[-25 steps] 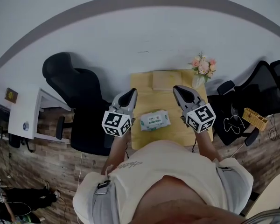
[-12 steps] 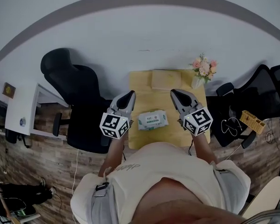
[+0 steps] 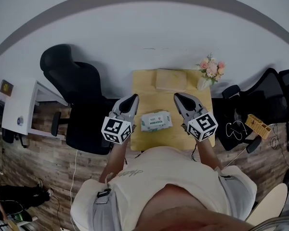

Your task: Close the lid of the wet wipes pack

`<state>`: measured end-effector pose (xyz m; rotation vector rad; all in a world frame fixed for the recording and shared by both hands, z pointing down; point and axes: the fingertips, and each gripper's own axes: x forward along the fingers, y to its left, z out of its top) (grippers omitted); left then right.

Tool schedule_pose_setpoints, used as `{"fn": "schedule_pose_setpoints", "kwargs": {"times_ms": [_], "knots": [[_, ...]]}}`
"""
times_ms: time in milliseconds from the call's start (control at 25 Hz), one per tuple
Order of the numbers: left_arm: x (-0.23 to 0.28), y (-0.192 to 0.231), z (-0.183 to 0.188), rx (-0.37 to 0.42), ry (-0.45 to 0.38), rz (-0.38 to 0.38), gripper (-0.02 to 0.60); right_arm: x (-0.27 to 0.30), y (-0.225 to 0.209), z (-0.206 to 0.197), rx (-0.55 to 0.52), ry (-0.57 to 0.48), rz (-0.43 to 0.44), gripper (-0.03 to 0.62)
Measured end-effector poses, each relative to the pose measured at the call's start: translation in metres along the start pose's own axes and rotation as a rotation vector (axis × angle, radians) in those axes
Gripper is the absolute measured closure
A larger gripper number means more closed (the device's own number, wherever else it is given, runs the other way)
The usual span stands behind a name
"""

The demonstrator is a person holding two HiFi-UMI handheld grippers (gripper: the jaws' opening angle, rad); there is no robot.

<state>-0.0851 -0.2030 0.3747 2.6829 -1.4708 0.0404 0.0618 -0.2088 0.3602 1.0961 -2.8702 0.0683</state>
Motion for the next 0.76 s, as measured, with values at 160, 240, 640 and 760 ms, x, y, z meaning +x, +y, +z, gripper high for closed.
{"fn": "schedule_pose_setpoints", "kwargs": {"times_ms": [160, 240, 640, 760], "knots": [[-0.004, 0.003, 0.000, -0.001, -0.001, 0.002, 0.565, 0.000, 0.004, -0.002, -0.008, 0.004, -0.001, 0.592], [-0.006, 0.004, 0.000, -0.002, -0.002, 0.003, 0.565, 0.000, 0.006, -0.003, -0.010, 0.008, -0.001, 0.591], [-0.008, 0.002, -0.001, -0.008, -0.010, -0.021, 0.565, -0.005, 0.010, -0.004, -0.015, 0.017, -0.025, 0.591], [-0.009, 0.005, -0.002, -0.007, -0.011, -0.028, 0.565, -0.003, 0.012, -0.006, -0.016, 0.018, -0.030, 0.592]]}}
